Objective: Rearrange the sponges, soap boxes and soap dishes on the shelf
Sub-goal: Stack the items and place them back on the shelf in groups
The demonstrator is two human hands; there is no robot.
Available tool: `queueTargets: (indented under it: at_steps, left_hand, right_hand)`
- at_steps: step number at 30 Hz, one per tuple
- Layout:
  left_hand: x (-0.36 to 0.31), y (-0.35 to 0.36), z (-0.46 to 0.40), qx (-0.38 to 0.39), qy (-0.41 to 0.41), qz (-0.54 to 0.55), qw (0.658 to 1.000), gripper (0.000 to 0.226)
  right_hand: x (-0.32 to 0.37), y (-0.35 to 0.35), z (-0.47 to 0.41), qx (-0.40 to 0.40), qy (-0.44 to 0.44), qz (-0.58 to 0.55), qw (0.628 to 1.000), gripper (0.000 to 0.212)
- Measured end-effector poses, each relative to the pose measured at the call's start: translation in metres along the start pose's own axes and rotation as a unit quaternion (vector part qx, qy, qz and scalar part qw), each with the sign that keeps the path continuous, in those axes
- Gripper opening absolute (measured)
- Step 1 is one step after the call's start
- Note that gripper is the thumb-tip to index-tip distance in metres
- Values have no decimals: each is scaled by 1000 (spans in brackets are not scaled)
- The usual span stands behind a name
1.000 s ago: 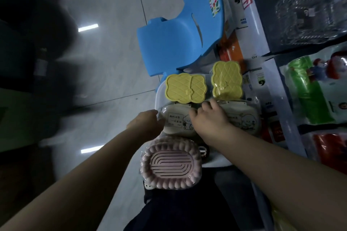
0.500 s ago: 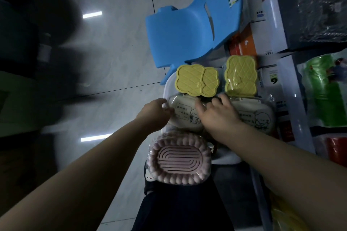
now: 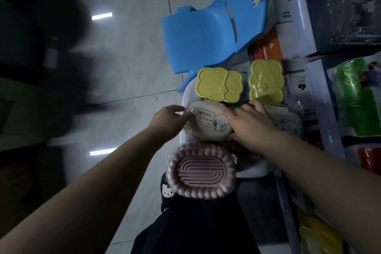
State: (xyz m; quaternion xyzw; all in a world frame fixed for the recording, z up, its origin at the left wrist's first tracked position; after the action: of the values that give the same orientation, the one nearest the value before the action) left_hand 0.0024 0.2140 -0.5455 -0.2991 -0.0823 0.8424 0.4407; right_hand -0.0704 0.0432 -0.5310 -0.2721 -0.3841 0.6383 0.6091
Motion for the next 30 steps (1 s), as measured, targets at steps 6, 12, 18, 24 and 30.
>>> queueTargets:
  at_steps: [6,12,18,24,30]
  left_hand:
    - [4,-3,10,3,13,65,998,46]
    - [-1,-11,18,-14,36,72,997,43]
    - [-19,-25,41,-34,72,66,995,43]
    - [-60,-13,81,-17,121,29,992,46]
    - [-98,49,100,23,169,-67,983,48]
  right_hand:
    - [-3,-4,5,-14,0,-27,1000,81]
    - [-7,-17,13,-24,-10,-61,998,85]
    - [-8,-49,37,-36,-4,-108,993,84]
    - [-35,-85,91,-71,67,-179,979,95]
    - [-84,-73,144,-56,136,-169,974,82]
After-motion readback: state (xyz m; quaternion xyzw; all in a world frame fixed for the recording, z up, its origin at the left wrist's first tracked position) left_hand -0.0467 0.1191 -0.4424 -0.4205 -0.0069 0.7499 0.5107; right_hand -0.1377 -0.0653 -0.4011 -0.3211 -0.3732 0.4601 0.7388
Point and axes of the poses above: each hand's wrist, its own z-axis away from the middle knuckle, its own y-axis out of the palm, x = y × z, the point moved 6 cm from there along -z, towards the middle knuckle, and after that the axes turned 4 degrees about -y, right-handed, at the moved point
